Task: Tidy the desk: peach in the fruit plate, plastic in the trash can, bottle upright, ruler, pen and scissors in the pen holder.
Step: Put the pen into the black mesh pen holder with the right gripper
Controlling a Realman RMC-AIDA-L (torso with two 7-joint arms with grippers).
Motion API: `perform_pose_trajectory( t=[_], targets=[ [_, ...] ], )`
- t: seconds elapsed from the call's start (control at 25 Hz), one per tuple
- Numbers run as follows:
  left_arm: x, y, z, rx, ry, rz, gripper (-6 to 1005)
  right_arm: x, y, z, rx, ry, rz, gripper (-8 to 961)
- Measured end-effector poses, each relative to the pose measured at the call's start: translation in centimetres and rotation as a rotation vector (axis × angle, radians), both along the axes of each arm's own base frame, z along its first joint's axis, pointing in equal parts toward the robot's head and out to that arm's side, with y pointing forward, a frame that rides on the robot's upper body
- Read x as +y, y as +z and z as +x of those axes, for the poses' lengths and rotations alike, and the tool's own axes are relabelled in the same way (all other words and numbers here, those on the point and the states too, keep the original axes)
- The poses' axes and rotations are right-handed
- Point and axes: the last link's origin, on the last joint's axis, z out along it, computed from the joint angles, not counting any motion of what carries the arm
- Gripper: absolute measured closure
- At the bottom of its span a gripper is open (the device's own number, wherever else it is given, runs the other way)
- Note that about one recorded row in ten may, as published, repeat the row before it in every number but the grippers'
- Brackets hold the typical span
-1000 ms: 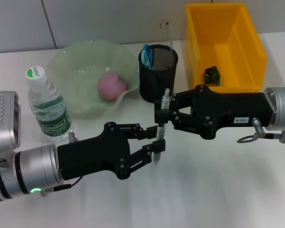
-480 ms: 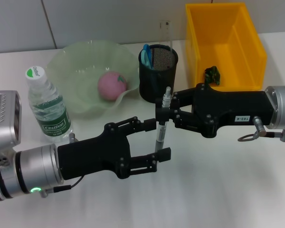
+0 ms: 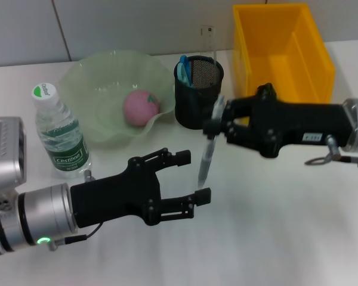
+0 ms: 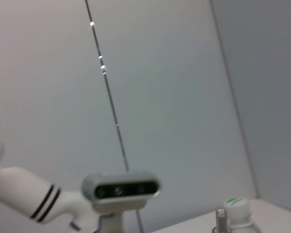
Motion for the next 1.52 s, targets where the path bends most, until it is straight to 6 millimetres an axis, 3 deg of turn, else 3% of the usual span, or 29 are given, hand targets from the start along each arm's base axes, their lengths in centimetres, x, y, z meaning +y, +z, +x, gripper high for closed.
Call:
perform_pose_trajectory(
  t=[0.48,0.68,1.04,1.52],
  targets=[
    [-1.5,-0.1,-2.1,0.019,0.048,0.033,134,3.3,5.8,1.3,0.059,-0.139,0.335,777],
    [-1.9,-0.1,-2.6,0.025,0.053,0.045,134,4.8,6.8,1.2,0.053,-0.180,0.400,778],
    [-2.3,-0.2,-3.3,0.041,0.063,0.069,135,7.0,6.8,0.6,0.017,-0.236,0.432,778],
    [-2.3,-0.3,-3.8,0.065,0.070,0.091,135,9.1,3.4,-0.3,-0.073,-0.297,0.398,778]
  ],
)
